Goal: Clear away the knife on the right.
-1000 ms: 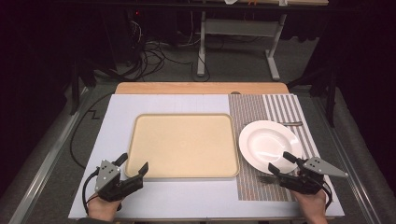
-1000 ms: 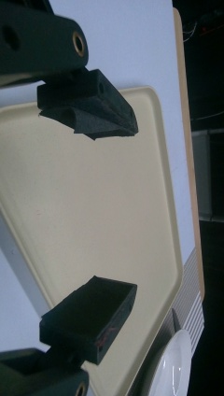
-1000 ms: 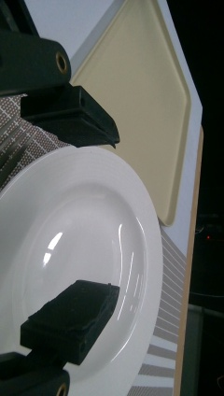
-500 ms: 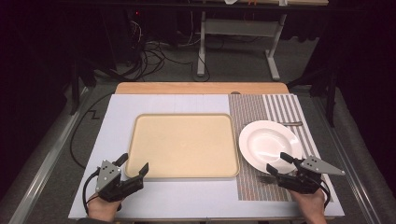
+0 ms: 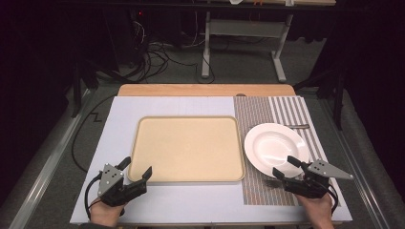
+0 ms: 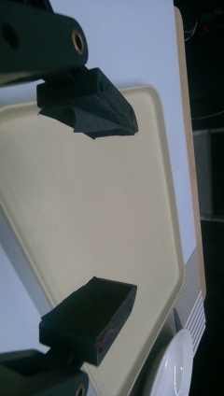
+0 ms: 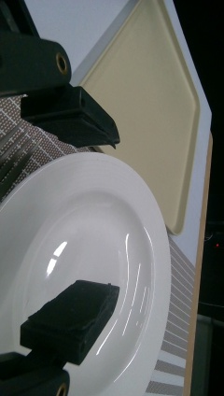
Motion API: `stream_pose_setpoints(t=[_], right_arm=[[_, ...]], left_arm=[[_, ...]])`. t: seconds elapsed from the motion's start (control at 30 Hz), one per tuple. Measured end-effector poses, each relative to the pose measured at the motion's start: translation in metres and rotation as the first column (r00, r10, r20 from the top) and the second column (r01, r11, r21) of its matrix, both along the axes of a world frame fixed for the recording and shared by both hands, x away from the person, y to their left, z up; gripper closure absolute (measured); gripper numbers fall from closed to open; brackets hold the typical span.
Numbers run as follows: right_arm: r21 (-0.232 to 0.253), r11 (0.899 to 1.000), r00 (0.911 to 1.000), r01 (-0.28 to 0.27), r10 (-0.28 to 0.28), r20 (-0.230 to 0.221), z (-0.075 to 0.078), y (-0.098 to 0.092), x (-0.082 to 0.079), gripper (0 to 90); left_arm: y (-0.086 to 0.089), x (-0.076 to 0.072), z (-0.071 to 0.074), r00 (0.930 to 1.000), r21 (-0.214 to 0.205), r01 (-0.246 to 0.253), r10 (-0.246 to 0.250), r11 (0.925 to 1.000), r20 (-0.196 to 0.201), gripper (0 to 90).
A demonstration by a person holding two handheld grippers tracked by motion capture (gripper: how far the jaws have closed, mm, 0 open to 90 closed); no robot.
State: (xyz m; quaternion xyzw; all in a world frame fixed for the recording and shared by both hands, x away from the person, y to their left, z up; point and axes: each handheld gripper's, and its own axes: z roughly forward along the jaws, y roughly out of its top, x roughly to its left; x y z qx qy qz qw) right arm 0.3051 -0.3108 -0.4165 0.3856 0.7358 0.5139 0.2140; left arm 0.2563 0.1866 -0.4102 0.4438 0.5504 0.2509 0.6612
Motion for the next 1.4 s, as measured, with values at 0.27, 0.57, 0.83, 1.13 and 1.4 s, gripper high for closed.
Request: stream_pose_setpoints(t=[0.27, 0.57, 0.83, 1.13, 1.4], right_arm=[[0.014, 1.000, 0.9999, -0.005, 0.005, -0.011, 0.005, 0.003, 0.001, 23.4], [0.036, 0.999, 0.9991, -0.020, 0.021, -0.036, 0.013, 0.008, 0.006, 22.9], [0.007, 0.999, 0.9984, -0.031, 0.032, -0.047, 0.016, 0.011, 0.011, 22.6], [0.032, 0.999, 0.9981, -0.013, 0.015, -0.061, 0.019, 0.008, 0.018, 22.2], [0.012, 1.000, 0.9988, 0.007, -0.007, -0.049, 0.022, 0.005, 0.024, 25.4]], left_arm=[[-0.001, 0.001, -0.001, 1.0000, -0.003, -0.002, 0.002, 1.0000, 0.000, 21.1], [-0.002, 0.001, -0.001, 1.0000, 0.002, 0.000, 0.000, 1.0000, -0.003, 21.1], [-0.002, 0.001, -0.001, 1.0000, 0.003, -0.001, 0.001, 1.0000, -0.002, 21.2], [-0.003, 0.001, -0.001, 1.0000, 0.008, 0.000, 0.000, 1.0000, 0.000, 21.3], [-0.004, 0.000, -0.001, 1.0000, 0.013, 0.003, -0.003, 0.9999, -0.001, 21.4]])
